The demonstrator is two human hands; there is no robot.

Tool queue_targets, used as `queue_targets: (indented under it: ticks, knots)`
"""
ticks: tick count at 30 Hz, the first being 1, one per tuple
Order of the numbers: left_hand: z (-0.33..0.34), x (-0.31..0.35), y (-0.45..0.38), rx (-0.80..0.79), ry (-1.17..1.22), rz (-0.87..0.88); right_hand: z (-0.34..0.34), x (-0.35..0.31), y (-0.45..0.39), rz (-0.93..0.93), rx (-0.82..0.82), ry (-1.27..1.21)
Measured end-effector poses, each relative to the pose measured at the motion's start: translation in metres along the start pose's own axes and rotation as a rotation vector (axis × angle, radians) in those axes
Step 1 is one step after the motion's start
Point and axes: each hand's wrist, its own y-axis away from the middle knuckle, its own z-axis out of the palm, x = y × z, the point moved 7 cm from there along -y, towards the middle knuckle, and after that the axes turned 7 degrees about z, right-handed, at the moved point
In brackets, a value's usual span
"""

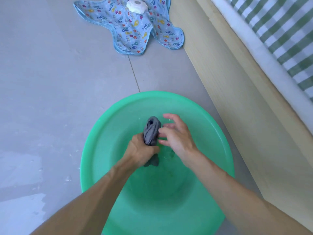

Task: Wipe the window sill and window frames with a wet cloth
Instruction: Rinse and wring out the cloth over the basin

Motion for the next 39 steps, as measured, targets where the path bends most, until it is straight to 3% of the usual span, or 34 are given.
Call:
queue_targets:
  ticks: [3, 6, 7, 9, 12, 14, 15, 17, 19, 21, 25, 29, 32, 35, 37, 39]
  knots:
    - [-0.003, 0.008, -0.004, -0.274, -0.037, -0.111, 0.004, 0.001, 0.022, -0.517, 0.03, 0.823]
    - [0.01, 0.031, 0.006, -0.626, -0.248, -0.056, 0.02, 0.022, 0.03, -0.718, -0.004, 1.18]
    - [0.016, 0.036, 0.01, -0.71, -0.332, -0.024, 0.019, 0.022, 0.028, -0.715, -0.009, 1.165]
    - [0.021, 0.039, 0.008, -0.733, -0.484, 0.04, 0.015, 0.016, 0.027, -0.68, 0.014, 1.131]
    - [0.002, 0.036, -0.007, -0.386, -0.671, 0.194, 0.011, 0.009, 0.017, -0.43, 0.001, 1.106]
    - [-0.017, 0.028, -0.011, -0.105, -0.793, 0.179, 0.007, 0.013, 0.005, -0.126, -0.085, 0.815]
    - [-0.022, 0.022, -0.012, -0.038, -0.786, 0.135, 0.007, 0.015, 0.002, -0.041, -0.124, 0.649]
    - [-0.018, 0.009, -0.01, -0.068, -0.498, 0.037, 0.012, 0.012, 0.001, -0.028, -0.144, 0.49]
    - [-0.002, 0.008, -0.004, -0.186, -0.162, 0.023, 0.015, 0.012, 0.003, -0.051, -0.069, 0.52]
    - [0.01, 0.01, 0.0, -0.214, -0.064, 0.07, 0.02, 0.016, 0.007, -0.007, -0.027, 0.532]
    - [0.008, 0.012, 0.0, -0.238, 0.047, 0.113, 0.035, 0.034, 0.015, 0.124, -0.198, 0.416]
    - [-0.009, 0.012, -0.005, -0.296, 0.098, -0.022, 0.031, 0.028, 0.027, -0.16, -0.216, 0.601]
    - [0.003, 0.022, 0.004, -0.606, -0.06, -0.093, 0.026, 0.02, 0.039, -0.581, 0.02, 1.153]
    - [0.024, 0.029, 0.017, -0.854, -0.124, -0.13, 0.02, 0.009, 0.043, -0.856, 0.266, 1.227]
    - [0.035, 0.033, 0.016, -0.859, -0.225, -0.054, 0.016, 0.003, 0.041, -0.872, 0.348, 1.265]
    - [0.04, 0.034, 0.011, -0.749, -0.443, 0.062, 0.015, 0.002, 0.035, -0.727, 0.307, 1.391]
